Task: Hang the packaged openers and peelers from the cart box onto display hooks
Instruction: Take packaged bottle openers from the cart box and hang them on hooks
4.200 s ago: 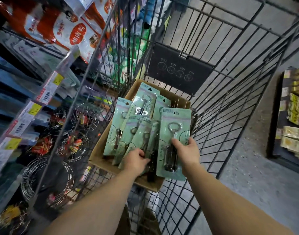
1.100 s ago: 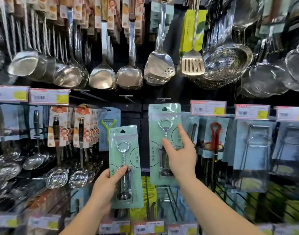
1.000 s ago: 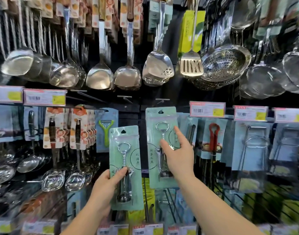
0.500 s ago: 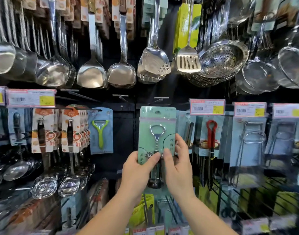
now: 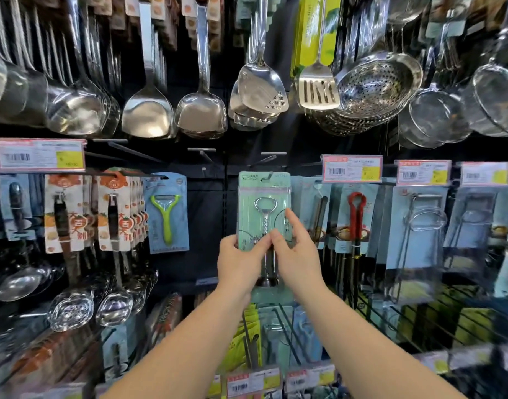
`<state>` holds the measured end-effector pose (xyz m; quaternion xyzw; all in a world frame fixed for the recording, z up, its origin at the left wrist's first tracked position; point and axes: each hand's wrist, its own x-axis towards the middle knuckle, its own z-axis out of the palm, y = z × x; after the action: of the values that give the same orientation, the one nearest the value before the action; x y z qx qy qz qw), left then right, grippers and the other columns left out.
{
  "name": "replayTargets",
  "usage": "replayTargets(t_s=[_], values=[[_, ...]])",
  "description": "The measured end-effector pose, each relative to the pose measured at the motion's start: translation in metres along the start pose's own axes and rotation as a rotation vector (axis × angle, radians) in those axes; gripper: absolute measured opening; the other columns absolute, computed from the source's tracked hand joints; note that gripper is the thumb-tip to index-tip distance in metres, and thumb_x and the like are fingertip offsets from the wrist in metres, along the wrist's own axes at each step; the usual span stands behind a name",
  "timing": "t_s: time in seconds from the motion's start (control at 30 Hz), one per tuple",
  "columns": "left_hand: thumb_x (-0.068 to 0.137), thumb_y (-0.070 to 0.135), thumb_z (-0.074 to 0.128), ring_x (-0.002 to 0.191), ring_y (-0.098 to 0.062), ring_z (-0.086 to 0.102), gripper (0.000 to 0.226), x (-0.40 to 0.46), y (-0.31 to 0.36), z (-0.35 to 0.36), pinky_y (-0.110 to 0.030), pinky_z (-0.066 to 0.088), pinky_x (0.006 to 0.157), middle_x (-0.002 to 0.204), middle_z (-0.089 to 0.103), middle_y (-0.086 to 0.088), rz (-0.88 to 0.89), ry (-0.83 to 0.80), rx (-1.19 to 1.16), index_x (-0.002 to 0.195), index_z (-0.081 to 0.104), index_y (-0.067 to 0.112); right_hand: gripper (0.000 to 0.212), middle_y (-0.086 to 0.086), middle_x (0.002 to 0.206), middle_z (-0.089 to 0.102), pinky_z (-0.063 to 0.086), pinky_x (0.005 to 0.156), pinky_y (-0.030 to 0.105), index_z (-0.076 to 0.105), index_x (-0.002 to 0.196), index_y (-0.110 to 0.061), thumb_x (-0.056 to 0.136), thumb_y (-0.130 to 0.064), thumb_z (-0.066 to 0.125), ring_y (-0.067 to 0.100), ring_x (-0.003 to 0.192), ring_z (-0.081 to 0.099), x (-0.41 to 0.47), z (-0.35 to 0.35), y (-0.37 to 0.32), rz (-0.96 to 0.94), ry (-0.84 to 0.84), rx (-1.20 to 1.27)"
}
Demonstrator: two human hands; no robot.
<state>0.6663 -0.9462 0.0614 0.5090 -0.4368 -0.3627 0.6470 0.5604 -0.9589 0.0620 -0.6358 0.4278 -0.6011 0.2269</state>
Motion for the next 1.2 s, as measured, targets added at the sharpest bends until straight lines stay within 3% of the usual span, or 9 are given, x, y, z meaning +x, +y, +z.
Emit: replayTargets(t_s=[0.1,0.2,0.3,0.43,0.5,0.7,0.87,1.03,1.2], values=[[0.068,0.060,0.078,0.130,-0.029,0.046,0.089,0.008,-0.011,-0.009,-0.046,0.042,0.106,0.144,0.046,-0.006,0.066,0.202,0.297,0.141,0.042,0.023,0.055,-0.007,0.155,0.033,0.029,0.116,0.042,0.030,0.148,-0.040,0.098,-0.038,0.052,0.013,0.143,0.029,0.003,0.003,0.007,0.047,-0.006,-0.073],[0.073,0.059,0.074,0.142,-0.030,0.031,0.092,0.006,-0.031,-0.021,-0.050,0.031,0.113,0.155,0.035,-0.008,0.167,0.264,0.449,0.148,0.035,0.023,0.054,-0.003,0.153,0.034,0.030,0.115,0.040,0.033,0.148,-0.036,0.098,-0.038,0.051,0.015,0.139,0.034,-0.004,0.000,0.019,0.066,0.043,-0.138],[0.080,0.054,0.069,0.144,-0.028,0.026,0.081,-0.006,-0.053,-0.020,-0.049,0.023,0.116,0.157,0.031,-0.007,0.419,0.230,0.612,0.147,0.036,0.022,0.050,-0.004,0.149,0.038,0.034,0.112,0.036,0.038,0.146,-0.033,0.098,-0.036,0.052,0.013,0.136,0.038,-0.018,-0.007,0.035,0.100,0.095,-0.183],[0.087,0.049,0.063,0.143,-0.026,0.028,0.066,-0.026,-0.077,0.014,-0.047,0.020,0.117,0.154,0.038,-0.005,0.633,-0.035,0.754,0.143,0.044,0.021,0.051,-0.004,0.146,0.042,0.035,0.102,0.027,0.037,0.146,-0.032,0.097,-0.037,0.052,0.010,0.128,0.042,-0.039,-0.041,0.062,0.164,0.156,-0.381],[0.089,0.051,0.058,0.145,-0.025,0.026,0.064,-0.038,-0.086,0.045,-0.045,0.018,0.118,0.156,0.034,-0.001,0.623,-0.224,0.857,0.145,0.041,0.025,0.054,-0.002,0.147,0.042,0.037,0.106,0.032,0.036,0.148,-0.029,0.097,-0.038,0.053,0.016,0.134,0.039,-0.052,-0.076,0.079,0.228,0.164,-0.553],[0.091,0.059,0.046,0.146,-0.028,0.025,0.069,-0.098,-0.107,0.172,-0.047,0.022,0.119,0.159,0.029,-0.001,0.581,-0.759,1.119,0.150,0.031,0.027,0.059,0.007,0.142,0.047,0.048,0.094,0.040,0.037,0.148,-0.026,0.094,-0.047,0.052,0.029,0.129,0.044,-0.113,-0.219,0.120,0.487,0.161,-1.000],[0.087,0.061,0.050,0.141,-0.032,0.034,0.070,-0.197,-0.113,0.303,-0.048,0.028,0.116,0.154,0.039,-0.006,0.728,-0.954,1.138,0.147,0.036,0.026,0.042,0.007,0.115,0.058,0.044,0.071,0.035,0.054,0.126,-0.024,0.091,-0.047,0.052,0.031,0.107,0.056,-0.172,-0.363,0.137,0.591,0.254,-1.191],[0.089,0.063,0.047,0.142,-0.030,0.031,0.069,-0.303,-0.108,0.433,-0.049,0.026,0.116,0.155,0.036,-0.004,0.828,-1.104,1.082,0.147,0.036,0.027,0.043,0.004,0.122,0.059,0.051,0.079,0.038,0.053,0.129,-0.023,0.092,-0.046,0.053,0.026,0.110,0.057,-0.225,-0.511,0.139,0.710,0.420,-1.335],[0.090,0.060,0.048,0.141,-0.031,0.033,0.066,-0.380,-0.111,0.529,-0.050,0.028,0.115,0.153,0.038,-0.004,0.862,-1.197,1.004,0.146,0.037,0.026,0.053,0.004,0.132,0.053,0.052,0.088,0.042,0.042,0.143,-0.026,0.095,-0.046,0.050,0.027,0.118,0.052,-0.264,-0.622,0.143,0.856,0.520,-1.302]])
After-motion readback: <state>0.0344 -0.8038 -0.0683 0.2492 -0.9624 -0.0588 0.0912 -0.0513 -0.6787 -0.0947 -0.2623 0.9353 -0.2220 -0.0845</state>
